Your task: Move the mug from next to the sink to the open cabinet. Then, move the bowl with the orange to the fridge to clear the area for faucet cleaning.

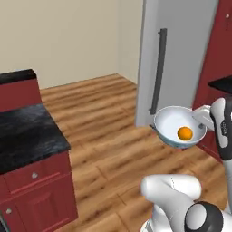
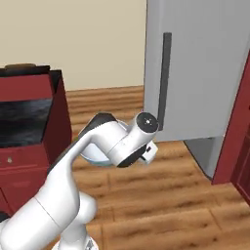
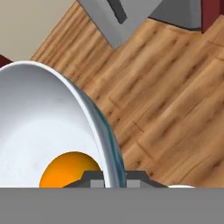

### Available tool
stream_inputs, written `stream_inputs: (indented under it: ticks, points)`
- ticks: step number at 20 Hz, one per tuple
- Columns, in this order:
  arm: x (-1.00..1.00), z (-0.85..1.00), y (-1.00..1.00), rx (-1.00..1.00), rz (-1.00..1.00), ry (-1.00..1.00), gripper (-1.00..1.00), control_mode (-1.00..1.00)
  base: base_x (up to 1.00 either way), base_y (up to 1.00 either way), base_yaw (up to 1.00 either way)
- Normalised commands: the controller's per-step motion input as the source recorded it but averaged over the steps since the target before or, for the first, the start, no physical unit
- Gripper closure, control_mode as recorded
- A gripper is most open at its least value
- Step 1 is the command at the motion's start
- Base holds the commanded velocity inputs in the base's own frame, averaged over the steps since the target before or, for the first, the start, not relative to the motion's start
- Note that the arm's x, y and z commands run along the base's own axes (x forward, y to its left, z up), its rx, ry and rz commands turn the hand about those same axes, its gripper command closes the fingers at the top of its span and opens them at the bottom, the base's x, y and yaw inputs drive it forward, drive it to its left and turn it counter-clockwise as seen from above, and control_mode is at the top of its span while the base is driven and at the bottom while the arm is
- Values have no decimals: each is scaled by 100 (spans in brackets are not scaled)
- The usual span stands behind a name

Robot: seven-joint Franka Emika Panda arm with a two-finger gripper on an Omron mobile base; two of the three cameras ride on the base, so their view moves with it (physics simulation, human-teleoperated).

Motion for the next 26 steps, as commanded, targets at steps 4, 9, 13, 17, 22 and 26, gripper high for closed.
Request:
stream_inputs:
  ticks: [4, 9, 13, 17, 22, 26]
  points:
    - [0, 0, 0, 0, 0, 0, 100, 100, -13, 48, 75]
    - [0, 0, 0, 0, 0, 0, 100, 100, 47, 15, 54]
    - [0, 0, 0, 0, 0, 0, 100, 100, 67, -15, 10]
    - [0, 0, 0, 0, 0, 0, 100, 100, 61, -70, 7]
    - [0, 0, 0, 0, 0, 0, 100, 100, 51, -53, 5]
    - [0, 0, 0, 0, 0, 0, 100, 100, 66, 0, 0]
